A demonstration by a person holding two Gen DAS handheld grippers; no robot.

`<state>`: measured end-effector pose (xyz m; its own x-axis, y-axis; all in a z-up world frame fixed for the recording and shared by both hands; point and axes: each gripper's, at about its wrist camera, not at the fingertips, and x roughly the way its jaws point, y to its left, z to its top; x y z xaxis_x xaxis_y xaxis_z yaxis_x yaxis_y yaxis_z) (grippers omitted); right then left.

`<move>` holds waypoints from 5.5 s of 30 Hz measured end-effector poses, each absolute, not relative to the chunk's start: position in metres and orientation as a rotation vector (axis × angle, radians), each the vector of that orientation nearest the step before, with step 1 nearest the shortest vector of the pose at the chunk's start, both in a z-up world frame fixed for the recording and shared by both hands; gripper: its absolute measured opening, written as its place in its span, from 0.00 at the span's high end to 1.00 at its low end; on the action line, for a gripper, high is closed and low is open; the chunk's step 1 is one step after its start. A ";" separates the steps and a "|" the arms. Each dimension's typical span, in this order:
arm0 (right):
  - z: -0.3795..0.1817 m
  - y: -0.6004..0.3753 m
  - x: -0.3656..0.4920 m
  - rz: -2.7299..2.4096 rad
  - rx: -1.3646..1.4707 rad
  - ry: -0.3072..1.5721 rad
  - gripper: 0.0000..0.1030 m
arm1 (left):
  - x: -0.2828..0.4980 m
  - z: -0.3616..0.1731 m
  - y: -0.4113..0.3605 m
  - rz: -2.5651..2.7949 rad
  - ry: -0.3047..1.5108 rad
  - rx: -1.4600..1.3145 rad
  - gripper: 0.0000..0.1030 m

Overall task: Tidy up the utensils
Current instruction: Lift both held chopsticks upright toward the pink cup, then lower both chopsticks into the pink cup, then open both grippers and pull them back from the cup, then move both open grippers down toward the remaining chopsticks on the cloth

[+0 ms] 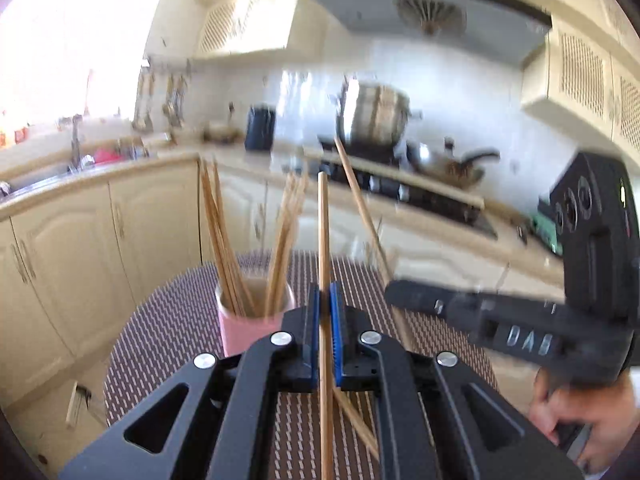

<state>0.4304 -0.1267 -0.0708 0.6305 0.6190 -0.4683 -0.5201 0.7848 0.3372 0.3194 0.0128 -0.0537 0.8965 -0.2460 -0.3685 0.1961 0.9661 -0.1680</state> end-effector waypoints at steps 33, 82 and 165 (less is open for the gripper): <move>-0.093 -0.067 0.513 0.655 0.225 0.197 0.94 | 0.436 -0.055 0.060 -0.088 0.065 -0.260 0.95; -0.117 -0.057 0.462 0.662 0.008 0.276 0.94 | 0.397 -0.113 0.056 -0.065 0.188 -0.114 0.94; -0.108 -0.039 0.319 0.441 -0.016 0.432 0.35 | 0.265 -0.105 0.104 -0.127 0.384 0.028 0.32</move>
<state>0.3193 -0.0393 -0.1083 0.8156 0.4101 -0.4082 -0.4169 0.9057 0.0770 0.2646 0.1041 -0.1051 0.9193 -0.1186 -0.3753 0.1291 0.9916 0.0028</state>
